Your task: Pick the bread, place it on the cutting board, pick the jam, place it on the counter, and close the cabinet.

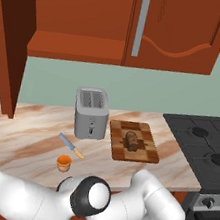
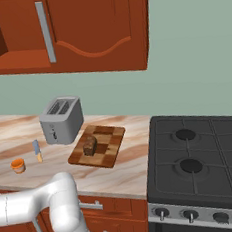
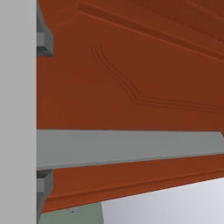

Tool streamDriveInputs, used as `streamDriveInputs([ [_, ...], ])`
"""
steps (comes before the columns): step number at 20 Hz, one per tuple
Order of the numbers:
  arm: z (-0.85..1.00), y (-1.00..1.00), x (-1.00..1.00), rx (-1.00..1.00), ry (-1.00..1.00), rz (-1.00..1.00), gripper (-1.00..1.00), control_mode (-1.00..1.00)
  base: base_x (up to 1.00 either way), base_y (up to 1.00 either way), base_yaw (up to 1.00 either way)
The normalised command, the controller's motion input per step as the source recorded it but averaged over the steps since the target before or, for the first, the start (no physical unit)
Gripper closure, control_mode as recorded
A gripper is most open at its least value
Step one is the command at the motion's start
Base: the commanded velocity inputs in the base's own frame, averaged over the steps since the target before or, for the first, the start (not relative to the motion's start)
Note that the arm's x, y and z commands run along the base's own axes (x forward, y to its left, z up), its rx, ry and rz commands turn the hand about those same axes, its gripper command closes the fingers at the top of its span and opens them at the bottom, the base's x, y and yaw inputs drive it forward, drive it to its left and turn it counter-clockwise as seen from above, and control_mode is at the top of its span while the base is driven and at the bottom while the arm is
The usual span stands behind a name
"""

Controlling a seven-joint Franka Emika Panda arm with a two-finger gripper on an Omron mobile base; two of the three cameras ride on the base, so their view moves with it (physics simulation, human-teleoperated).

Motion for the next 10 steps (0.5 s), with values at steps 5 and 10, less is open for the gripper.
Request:
streamDriveInputs([
  [5,0.0,-0.21,0.05,0.0,0.0,0.0,-1.0,-1.0,0.0,0.0,0.0],
  [10,0.0,-0.26,0.01,0.0,0.0,0.0,-1.0,-1.0,0.0,0.0,0.0],
])
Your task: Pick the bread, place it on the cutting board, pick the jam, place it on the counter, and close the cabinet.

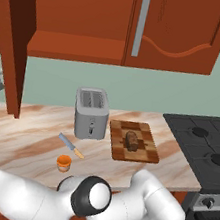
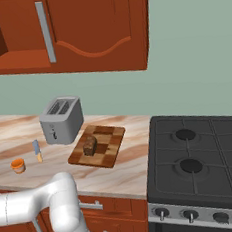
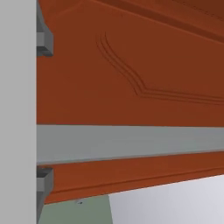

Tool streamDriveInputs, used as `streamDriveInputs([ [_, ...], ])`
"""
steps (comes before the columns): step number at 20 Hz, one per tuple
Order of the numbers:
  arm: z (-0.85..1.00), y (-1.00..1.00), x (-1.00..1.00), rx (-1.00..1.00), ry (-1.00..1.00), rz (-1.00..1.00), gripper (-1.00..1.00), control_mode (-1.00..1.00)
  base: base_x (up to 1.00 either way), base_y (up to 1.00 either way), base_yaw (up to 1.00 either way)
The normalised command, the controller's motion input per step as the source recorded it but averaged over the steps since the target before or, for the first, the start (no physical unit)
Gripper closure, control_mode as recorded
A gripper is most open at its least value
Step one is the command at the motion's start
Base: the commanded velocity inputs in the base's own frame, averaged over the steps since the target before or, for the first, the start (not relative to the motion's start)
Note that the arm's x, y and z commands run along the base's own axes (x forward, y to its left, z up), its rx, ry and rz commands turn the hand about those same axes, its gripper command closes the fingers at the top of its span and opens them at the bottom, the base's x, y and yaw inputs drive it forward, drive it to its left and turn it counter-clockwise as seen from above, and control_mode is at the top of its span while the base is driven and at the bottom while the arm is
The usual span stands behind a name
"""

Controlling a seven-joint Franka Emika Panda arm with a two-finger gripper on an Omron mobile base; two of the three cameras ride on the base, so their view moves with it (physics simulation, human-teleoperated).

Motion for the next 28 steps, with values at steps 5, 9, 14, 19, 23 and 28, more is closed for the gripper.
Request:
streamDriveInputs([
  [5,0.0,-0.32,0.0,0.0,0.0,0.0,-1.0,-1.0,0.0,0.0,0.0],
  [9,0.0,-0.39,0.0,0.0,0.0,0.0,-1.0,-1.0,0.0,0.0,0.0],
  [14,0.0,-0.42,0.0,0.0,-0.01,0.0,-1.0,-1.0,0.0,0.0,0.0],
  [19,-0.02,-0.42,0.0,0.0,-0.02,0.0,-1.0,-1.0,0.0,0.0,0.0],
  [23,-0.03,-0.45,0.0,0.0,-0.02,0.01,-1.0,-1.0,0.0,0.0,0.0],
  [28,-0.03,-0.45,0.0,0.0,-0.01,0.02,-1.0,-1.0,0.0,0.0,0.0],
])
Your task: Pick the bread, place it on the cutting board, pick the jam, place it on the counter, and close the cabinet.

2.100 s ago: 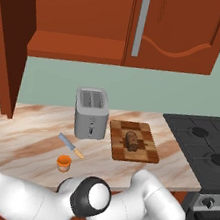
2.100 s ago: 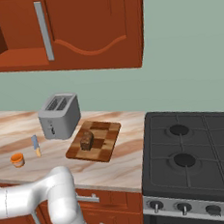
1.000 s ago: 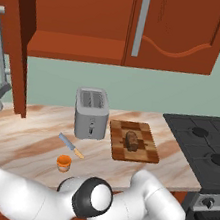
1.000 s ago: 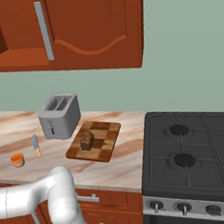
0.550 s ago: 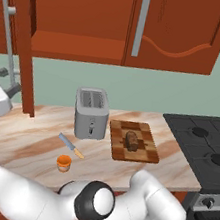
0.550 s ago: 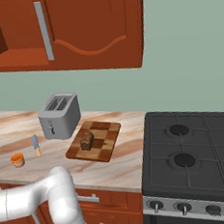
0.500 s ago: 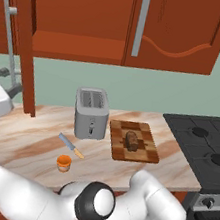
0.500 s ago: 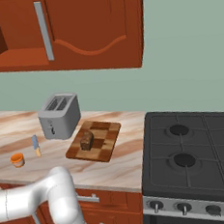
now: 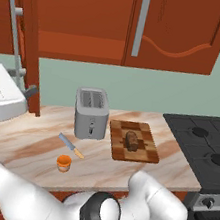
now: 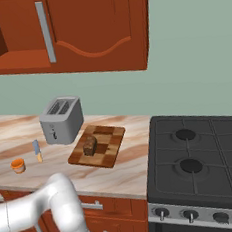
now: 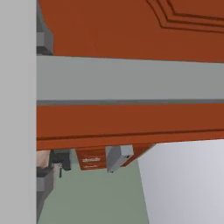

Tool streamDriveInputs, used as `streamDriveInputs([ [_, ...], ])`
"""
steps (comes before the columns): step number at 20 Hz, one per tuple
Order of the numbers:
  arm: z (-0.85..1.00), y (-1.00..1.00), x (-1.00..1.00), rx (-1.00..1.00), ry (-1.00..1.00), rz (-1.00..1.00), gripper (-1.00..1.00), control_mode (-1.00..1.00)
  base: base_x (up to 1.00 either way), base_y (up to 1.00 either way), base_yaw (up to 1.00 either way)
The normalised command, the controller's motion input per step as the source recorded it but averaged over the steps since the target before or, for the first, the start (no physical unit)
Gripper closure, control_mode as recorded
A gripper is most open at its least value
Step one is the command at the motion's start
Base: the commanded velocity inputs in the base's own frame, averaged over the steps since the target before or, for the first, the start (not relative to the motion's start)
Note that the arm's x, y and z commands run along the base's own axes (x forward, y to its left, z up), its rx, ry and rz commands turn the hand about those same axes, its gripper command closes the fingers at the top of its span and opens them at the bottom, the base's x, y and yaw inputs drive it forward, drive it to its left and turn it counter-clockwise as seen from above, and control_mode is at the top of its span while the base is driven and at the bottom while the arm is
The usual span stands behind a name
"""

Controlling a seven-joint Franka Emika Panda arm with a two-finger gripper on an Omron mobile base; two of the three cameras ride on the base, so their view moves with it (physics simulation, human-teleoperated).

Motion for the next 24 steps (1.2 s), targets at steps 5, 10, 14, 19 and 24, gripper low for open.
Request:
streamDriveInputs([
  [5,-0.03,-0.43,0.0,0.0,-0.01,0.03,-1.0,-1.0,0.0,0.0,0.0],
  [10,-0.04,-0.4,0.0,0.0,-0.01,0.04,-1.0,-1.0,0.0,0.0,0.0],
  [14,-0.07,-0.37,0.03,0.0,-0.02,0.07,-1.0,-1.0,0.0,0.0,0.0],
  [19,-0.08,-0.36,0.04,0.0,-0.02,0.11,-1.0,-1.0,0.0,0.0,0.0],
  [24,-0.09,-0.31,0.12,0.0,-0.01,0.11,-1.0,-1.0,0.0,0.0,0.0],
])
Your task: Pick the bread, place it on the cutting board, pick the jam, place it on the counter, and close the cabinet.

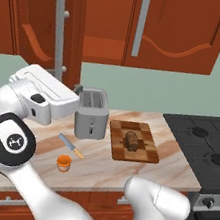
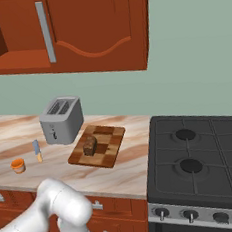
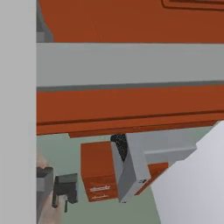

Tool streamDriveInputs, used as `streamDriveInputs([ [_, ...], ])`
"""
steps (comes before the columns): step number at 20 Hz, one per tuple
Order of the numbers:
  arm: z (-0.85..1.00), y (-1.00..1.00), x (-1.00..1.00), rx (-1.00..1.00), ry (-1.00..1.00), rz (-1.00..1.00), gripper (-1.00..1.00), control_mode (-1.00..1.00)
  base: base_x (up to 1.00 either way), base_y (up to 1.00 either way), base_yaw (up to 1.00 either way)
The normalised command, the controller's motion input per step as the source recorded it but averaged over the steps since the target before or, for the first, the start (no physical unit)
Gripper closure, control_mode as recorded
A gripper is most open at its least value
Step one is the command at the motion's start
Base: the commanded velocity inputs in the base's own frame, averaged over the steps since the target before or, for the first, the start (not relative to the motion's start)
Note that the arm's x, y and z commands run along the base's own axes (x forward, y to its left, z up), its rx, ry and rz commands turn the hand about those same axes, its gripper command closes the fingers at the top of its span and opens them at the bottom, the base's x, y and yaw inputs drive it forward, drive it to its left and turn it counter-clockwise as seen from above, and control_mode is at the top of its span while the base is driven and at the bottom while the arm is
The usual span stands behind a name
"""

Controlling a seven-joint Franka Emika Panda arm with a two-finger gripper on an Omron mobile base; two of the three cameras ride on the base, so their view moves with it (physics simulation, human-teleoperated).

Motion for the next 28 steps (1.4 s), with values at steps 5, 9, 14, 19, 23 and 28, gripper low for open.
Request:
streamDriveInputs([
  [5,-0.08,-0.23,0.24,0.0,0.0,0.1,-1.0,-1.0,0.0,0.0,0.0],
  [9,-0.07,-0.22,0.28,0.0,-0.01,0.08,-1.0,-1.0,0.0,0.0,0.0],
  [14,-0.05,-0.19,0.39,0.0,-0.03,0.04,-1.0,-1.0,0.0,0.0,0.0],
  [19,0.0,-0.2,0.47,0.0,-0.05,0.0,-1.0,-1.0,0.0,0.0,0.0],
  [23,0.0,-0.24,0.48,0.0,-0.06,0.0,-1.0,-1.0,0.0,0.0,0.0],
  [28,0.0,-0.26,0.47,0.0,-0.06,0.0,-1.0,-1.0,0.0,0.0,0.0],
])
